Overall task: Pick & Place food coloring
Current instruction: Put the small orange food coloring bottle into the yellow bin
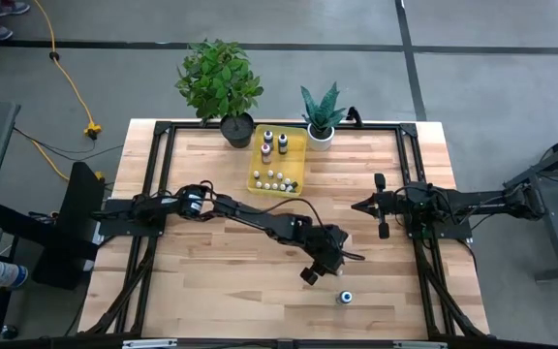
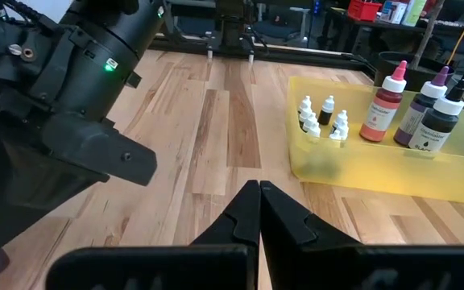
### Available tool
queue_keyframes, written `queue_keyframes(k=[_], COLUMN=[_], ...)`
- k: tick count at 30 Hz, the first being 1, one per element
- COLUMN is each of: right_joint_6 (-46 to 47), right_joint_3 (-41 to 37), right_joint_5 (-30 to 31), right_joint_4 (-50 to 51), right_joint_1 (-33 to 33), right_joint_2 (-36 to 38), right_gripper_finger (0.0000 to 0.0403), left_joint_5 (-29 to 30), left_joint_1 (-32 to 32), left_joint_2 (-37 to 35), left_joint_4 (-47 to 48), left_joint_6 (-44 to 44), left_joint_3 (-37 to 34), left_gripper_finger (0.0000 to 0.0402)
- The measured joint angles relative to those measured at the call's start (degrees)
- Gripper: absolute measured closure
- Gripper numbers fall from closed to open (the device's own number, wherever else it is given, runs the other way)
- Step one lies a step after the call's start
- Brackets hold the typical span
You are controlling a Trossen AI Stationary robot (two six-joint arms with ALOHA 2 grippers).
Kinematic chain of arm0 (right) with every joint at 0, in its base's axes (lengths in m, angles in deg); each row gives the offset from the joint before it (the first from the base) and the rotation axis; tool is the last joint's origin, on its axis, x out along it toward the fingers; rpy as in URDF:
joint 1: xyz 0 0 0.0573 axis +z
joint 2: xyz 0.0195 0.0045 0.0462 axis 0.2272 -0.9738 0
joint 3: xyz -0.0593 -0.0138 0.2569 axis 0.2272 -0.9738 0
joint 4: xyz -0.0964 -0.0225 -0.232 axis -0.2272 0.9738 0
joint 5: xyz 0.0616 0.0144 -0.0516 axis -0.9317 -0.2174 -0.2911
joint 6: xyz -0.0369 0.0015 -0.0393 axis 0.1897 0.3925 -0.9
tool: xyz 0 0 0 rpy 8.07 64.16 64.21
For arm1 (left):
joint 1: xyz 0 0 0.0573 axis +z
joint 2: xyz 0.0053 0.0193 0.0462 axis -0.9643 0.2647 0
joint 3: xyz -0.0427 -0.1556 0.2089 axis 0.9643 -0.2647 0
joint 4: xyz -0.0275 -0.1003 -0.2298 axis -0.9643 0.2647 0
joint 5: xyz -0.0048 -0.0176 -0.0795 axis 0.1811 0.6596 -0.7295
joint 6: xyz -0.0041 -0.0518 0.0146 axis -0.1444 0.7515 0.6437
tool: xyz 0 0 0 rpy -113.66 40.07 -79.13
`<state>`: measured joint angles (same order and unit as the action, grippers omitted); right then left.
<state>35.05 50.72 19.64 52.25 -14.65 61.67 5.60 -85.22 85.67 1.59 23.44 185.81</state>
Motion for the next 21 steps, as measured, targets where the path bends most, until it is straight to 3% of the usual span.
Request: queue_keyframes(k=[21], right_joint_6=[0.0], right_joint_3=[0.0], right_joint_5=[0.0], right_joint_4=[0.0], right_joint_1=[0.0], right_joint_2=[0.0], right_gripper_finger=[0.0402], left_joint_5=[-0.3], left_joint_1=[-0.7], left_joint_2=[3.6], left_joint_4=[2.1], left_joint_6=[0.2], left_joint_3=[5.4], left_gripper_finger=[0.0227])
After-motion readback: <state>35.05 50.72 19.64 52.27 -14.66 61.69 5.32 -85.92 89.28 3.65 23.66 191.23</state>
